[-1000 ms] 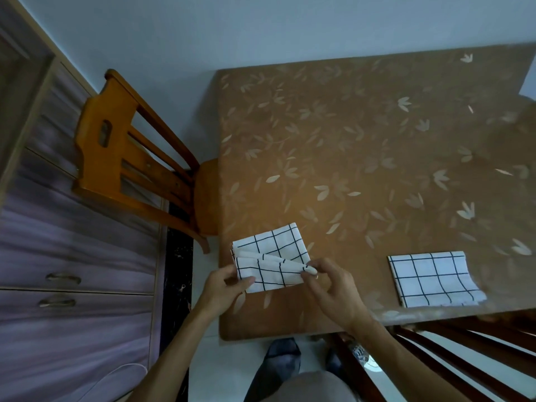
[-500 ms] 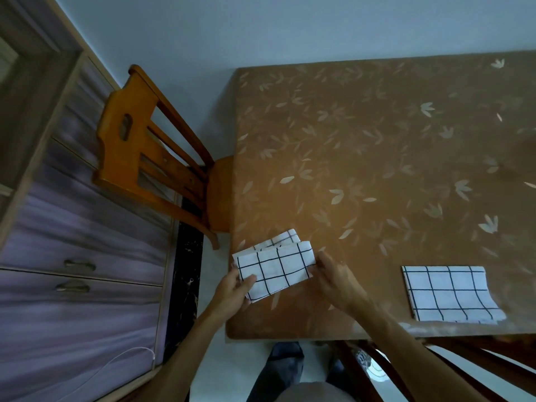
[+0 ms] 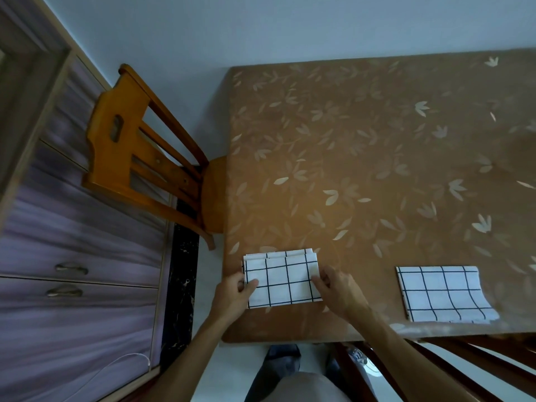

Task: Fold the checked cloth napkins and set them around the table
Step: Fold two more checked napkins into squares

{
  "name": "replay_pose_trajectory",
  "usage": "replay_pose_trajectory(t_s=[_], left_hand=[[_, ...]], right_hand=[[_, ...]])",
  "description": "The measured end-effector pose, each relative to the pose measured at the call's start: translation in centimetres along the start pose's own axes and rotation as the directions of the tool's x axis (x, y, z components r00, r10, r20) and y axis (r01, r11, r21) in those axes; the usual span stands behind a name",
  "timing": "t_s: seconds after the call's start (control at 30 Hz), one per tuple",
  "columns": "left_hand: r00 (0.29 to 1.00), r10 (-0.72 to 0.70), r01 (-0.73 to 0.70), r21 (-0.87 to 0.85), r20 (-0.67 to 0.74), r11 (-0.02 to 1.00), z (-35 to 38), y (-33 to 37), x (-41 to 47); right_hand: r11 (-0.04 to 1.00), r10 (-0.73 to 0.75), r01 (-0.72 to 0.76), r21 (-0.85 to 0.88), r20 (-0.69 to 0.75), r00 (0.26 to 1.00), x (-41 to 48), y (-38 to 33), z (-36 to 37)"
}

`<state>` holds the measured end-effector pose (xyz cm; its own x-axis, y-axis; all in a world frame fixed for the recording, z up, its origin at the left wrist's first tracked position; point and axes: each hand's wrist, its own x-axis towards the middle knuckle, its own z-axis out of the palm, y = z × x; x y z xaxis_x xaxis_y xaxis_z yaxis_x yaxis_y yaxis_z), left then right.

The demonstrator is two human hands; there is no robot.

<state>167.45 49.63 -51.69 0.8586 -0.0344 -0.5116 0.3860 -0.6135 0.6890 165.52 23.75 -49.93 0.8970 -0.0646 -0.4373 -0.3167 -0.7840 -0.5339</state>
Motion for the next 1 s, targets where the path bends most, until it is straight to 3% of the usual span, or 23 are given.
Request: replay_pose_trajectory(t_s=[0.27,0.47,0.6,0.7,0.83,0.9,1.0], left_hand=[[0.992,0.025,-0.007,0.145,-0.124,0.989,0.7,0.2,0.9],[0.971,-0.021,0.089,0.275,-0.238,0.957,0.9,0.3,0.4],[0.953,0.095,0.046,0.448,-0.286,0.893,1.2,1.1,-0.2],[0.89,0.316,-0.095,0.544,-0.329,0.834,2.0,1.8,-0.3],[0.772,0.634,-0.447,0.672,-0.044,0.591,4.6,2.0,-0.4],[0.758,0.645,-0.507,0.707,0.094,0.493,5.9,1.8,-0.5],[0.816,0.554,-0.47,0.748,0.165,0.47,6.6,1.7,0.0]], right_hand=[[0.994,0.084,-0.088,-0.063,-0.062,0.994,0.5,-0.5,0.3],[0.981,0.167,-0.176,-0.077,-0.113,0.98,0.9,-0.9,0.9],[0.971,0.195,-0.21,-0.117,-0.128,0.972,0.7,-1.3,1.4],[0.972,0.178,-0.197,-0.128,-0.142,0.974,0.6,-1.5,2.0],[0.982,0.16,-0.173,-0.079,-0.149,0.976,0.5,-1.3,2.3],[0.985,0.148,-0.16,-0.068,-0.158,0.976,0.5,-1.2,2.4],[0.984,0.133,-0.152,-0.098,-0.176,0.975,0.5,-1.2,2.4]])
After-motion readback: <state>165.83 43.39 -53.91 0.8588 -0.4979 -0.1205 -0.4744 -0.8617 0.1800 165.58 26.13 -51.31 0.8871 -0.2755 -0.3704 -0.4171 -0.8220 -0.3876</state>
